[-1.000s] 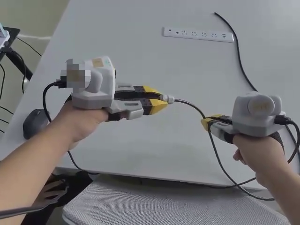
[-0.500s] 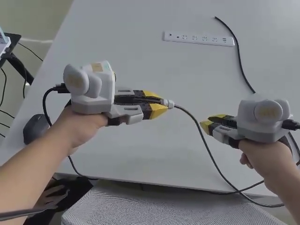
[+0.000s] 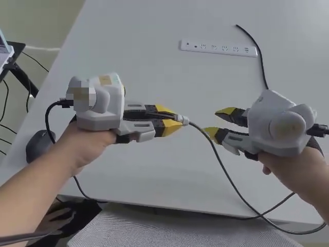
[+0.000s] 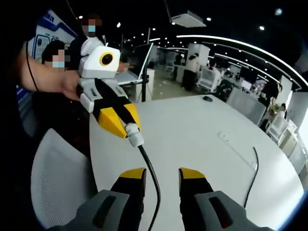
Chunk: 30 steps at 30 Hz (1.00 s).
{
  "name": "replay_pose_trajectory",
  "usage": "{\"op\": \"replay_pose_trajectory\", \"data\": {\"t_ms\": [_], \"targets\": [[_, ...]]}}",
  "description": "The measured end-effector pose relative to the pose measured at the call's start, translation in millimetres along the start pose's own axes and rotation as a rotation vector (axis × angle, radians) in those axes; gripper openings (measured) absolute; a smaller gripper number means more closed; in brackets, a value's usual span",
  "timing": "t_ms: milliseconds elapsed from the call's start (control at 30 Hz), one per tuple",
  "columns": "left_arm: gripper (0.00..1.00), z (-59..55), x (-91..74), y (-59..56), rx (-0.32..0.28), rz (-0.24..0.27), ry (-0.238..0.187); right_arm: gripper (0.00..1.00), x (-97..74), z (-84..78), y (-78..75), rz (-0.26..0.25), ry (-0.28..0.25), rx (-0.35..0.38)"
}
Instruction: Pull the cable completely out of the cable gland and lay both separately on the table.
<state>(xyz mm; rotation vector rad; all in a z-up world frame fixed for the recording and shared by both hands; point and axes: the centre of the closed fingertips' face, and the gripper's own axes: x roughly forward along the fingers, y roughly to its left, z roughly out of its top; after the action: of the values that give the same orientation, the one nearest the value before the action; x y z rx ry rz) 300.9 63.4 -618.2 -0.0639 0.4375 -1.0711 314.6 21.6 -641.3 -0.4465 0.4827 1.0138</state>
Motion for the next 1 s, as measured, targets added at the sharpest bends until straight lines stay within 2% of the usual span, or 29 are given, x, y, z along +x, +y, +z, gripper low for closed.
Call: {"op": "replay_pose_trajectory", "data": {"t_ms": [200, 400, 767, 1000], "targets": [[0.15, 0.0, 0.2, -0.6, 0.001, -0.001, 0.002, 0.20, 10.6, 4.2, 12.5, 0.020, 0.017, -0.139], [0.15, -1.1, 1.2, -1.0, -0.001, -0.002, 0.005, 0.13, 17.4, 11.0, 24.1, 0.047, 0.009, -0.200], [0.15, -0.8, 3.2, -2.9, -0.004, -0.008, 0.002, 0.00, 21.6, 13.4, 26.8, 0.056, 0.011, -0.262], [0.15, -1.4, 2.7, -3.8, -0.007, -0.008, 0.000, 0.00, 21.4, 13.0, 28.5, 0.055, 0.002, -0.254]]}}
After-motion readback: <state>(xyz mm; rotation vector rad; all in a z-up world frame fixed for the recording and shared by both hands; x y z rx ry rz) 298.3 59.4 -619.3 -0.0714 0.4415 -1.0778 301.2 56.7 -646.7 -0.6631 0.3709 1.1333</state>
